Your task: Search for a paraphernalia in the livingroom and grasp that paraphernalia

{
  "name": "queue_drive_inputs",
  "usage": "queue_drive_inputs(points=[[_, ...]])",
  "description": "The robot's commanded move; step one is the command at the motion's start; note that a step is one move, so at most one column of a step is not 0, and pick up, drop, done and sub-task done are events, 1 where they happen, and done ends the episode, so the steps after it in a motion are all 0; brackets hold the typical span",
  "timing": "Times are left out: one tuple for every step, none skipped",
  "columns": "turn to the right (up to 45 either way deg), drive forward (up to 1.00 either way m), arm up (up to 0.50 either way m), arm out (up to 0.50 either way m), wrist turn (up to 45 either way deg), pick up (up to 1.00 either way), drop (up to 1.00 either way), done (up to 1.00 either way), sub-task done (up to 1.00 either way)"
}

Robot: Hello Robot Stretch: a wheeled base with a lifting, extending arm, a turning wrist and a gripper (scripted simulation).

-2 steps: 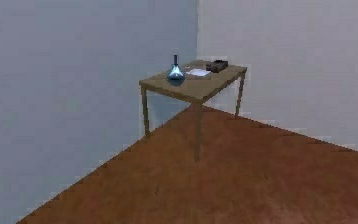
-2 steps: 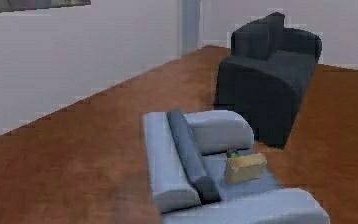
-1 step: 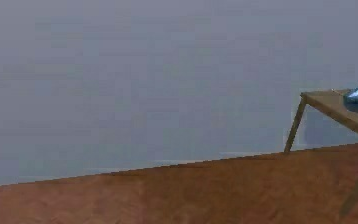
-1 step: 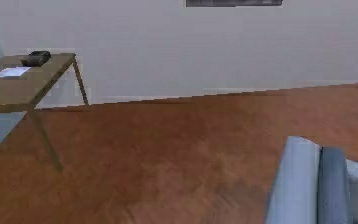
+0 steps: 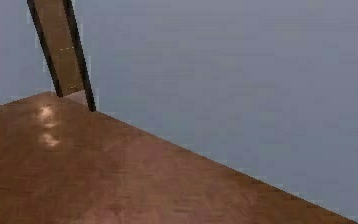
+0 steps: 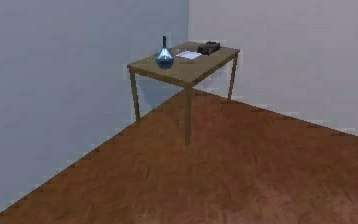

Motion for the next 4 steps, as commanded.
queue_drive_inputs(points=[[-9.0, 0.00, 0.00, 0.00, 0.0, 0.00, 0.00, 0.00, 0.00], [0.0, 0.25, 0.00, 0.00, 0.0, 0.00, 0.00, 0.00, 0.00], [45.0, 0.00, 0.00, 0.00, 0.0, 0.00, 0.00, 0.00, 0.00], [42.0, 0.00, 0.00, 0.00, 0.0, 0.00, 0.00, 0.00, 0.00]])
